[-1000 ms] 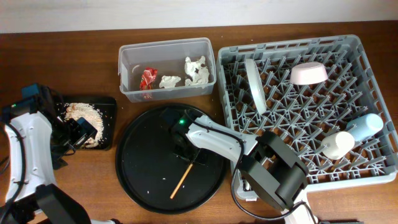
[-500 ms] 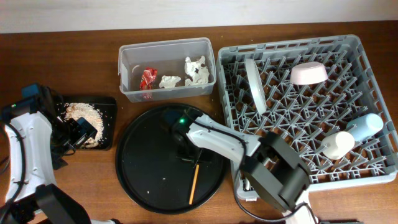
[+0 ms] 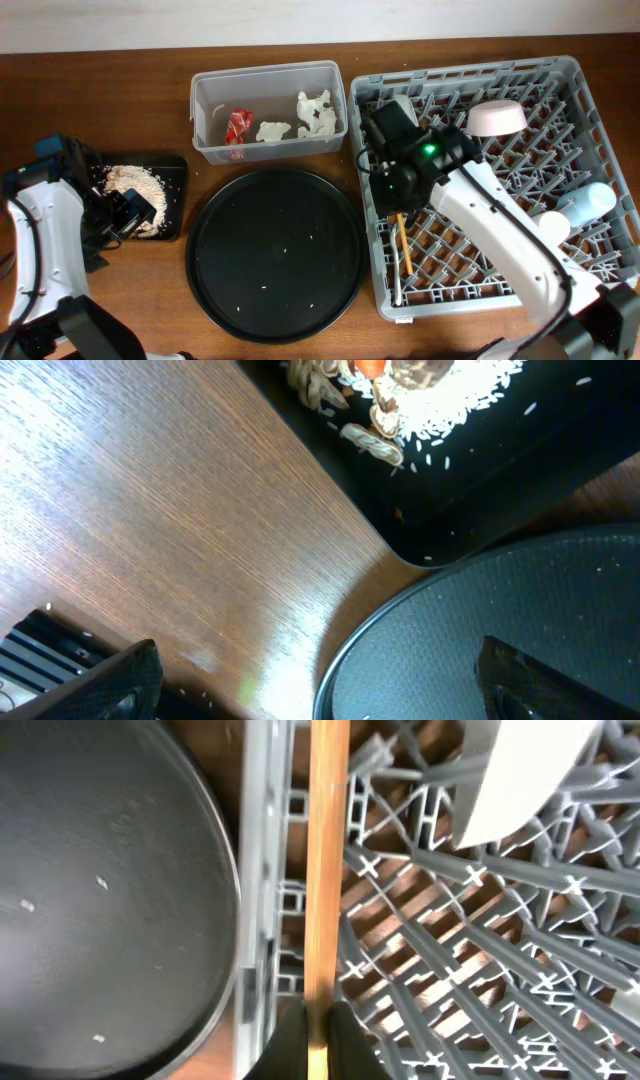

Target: Sort waste into correct bins and load items into the dishwasher rack

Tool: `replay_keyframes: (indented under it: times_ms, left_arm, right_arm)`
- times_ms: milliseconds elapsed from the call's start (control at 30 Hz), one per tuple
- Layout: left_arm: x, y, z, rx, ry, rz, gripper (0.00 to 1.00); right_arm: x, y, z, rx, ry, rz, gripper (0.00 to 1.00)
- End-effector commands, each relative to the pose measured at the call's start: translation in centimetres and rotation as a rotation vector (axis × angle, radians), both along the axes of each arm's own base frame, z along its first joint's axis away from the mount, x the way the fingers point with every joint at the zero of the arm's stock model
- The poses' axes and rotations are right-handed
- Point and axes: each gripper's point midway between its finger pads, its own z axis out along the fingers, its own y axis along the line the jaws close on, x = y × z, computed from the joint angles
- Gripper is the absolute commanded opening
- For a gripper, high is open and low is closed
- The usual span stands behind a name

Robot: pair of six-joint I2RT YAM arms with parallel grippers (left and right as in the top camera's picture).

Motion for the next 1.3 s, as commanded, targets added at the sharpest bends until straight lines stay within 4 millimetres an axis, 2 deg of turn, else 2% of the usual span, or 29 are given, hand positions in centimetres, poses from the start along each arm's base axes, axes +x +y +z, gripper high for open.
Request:
replay_keyframes:
  times_ms: [0, 167, 233, 333, 400, 467, 533, 567, 633, 667, 700, 733, 767, 800, 833, 867, 933, 967, 1033, 1067, 1133, 1200, 1267]
  left_arm:
    - [0.0, 0.2, 0.0, 0.006, 0.001, -0.010, 0.99]
    - [0.0, 0.2, 0.0, 0.006, 0.002, -0.010, 0.99]
    - [0.0, 0.2, 0.0, 0.006, 0.002, -0.010, 0.99]
    - [-0.1, 0.2, 0.0, 0.005, 0.003, -0.010, 1.00]
    - [-0.1, 0.2, 0.0, 0.005, 0.003, -0.010, 0.99]
    - [-0.1, 0.2, 0.0, 0.005, 0.003, -0.010, 0.99]
    - [0.0, 0.1, 0.0, 0.005, 0.003, -0.013, 0.99]
    - [0.1, -0.3, 0.0, 0.005, 0.003, -0.030, 0.99]
    - [1.5, -2.5, 0.0, -0.006, -0.023, -0.147, 0.99]
    - [2.2, -3.7, 0.0, -0.008, -0.036, -0.206, 0.99]
    - [3.7, -6.5, 0.1, 0.001, -0.070, -0.352, 0.99]
    - [4.8, -8.8, 0.1, 0.009, -0.099, -0.477, 1.00]
    - [5.2, -10.1, 0.1, 0.012, -0.112, -0.555, 0.99]
    - [5.7, -13.0, 0.2, 0.017, -0.134, -0.744, 0.99]
    - [5.4, -14.7, 0.2, 0.013, -0.124, -0.884, 0.99]
    - [4.5, -15.7, 0.3, -0.021, -0.104, -0.934, 0.99]
    - [2.8, -15.9, 0.4, -0.100, -0.060, -0.916, 0.99]
    - [1.9, -15.3, 0.5, -0.115, -0.024, -0.896, 0.99]
    - [1.3, -14.5, 1.9, -0.136, -0.066, -0.845, 0.99]
    - [1.4, -14.4, 3.6, -0.095, -0.162, -0.850, 0.99]
    - [1.3, -14.2, 6.3, -0.014, -0.329, -0.855, 0.99]
    - [0.4, -13.6, 8.7, 0.093, -0.489, -0.847, 0.99]
    - [-1.6, -12.6, 11.0, 0.208, -0.672, -0.777, 0.99]
  right_arm:
    - [-1.1, 0.8, -2.0, 0.043, 0.052, 0.098, 0.04]
    - [-1.1, 1.4, -5.0, 0.080, 0.051, 0.103, 0.04]
    - [-1.1, 1.4, -5.2, 0.080, 0.049, 0.103, 0.05]
    - [-0.7, 1.6, -5.1, 0.087, 0.033, 0.104, 0.46]
    - [-0.5, 1.6, -4.8, 0.089, 0.029, 0.101, 0.49]
    - [-0.2, 1.6, -2.4, 0.110, -0.004, 0.056, 0.52]
    - [0.5, 0.3, 1.9, 0.169, -0.111, -0.018, 0.53]
    - [0.5, -1.2, 4.1, 0.193, -0.174, -0.058, 0.54]
    - [0.4, -5.9, 7.1, 0.212, -0.268, -0.189, 0.71]
    - [0.3, -8.6, 8.0, 0.208, -0.300, -0.259, 0.88]
    - [0.3, -10.1, 8.3, 0.224, -0.306, -0.237, 0.99]
    - [0.5, -10.6, 8.2, 0.244, -0.299, -0.196, 0.98]
    - [0.8, -10.9, 8.0, 0.253, -0.295, -0.174, 0.98]
    - [1.6, -11.4, 7.5, 0.243, -0.294, -0.158, 0.98]
    - [2.2, -11.6, 6.9, 0.241, -0.284, -0.163, 0.98]
    - [2.2, -11.6, 5.9, 0.238, -0.240, -0.169, 0.98]
    - [1.3, -11.7, 4.7, 0.227, -0.166, -0.180, 0.98]
    - [0.8, -11.8, 4.6, 0.220, -0.150, -0.183, 0.98]
    - [-0.4, -13.1, 5.7, 0.165, -0.179, -0.265, 0.98]
    - [-1.1, -13.4, 6.9, 0.164, -0.242, -0.286, 0.98]
    - [-2.0, -13.3, 8.0, 0.177, -0.350, -0.277, 0.98]
    - [-3.3, -13.3, 8.3, 0.192, -0.457, -0.275, 0.98]
    - [-5.4, -13.5, 8.4, 0.204, -0.578, -0.283, 0.98]
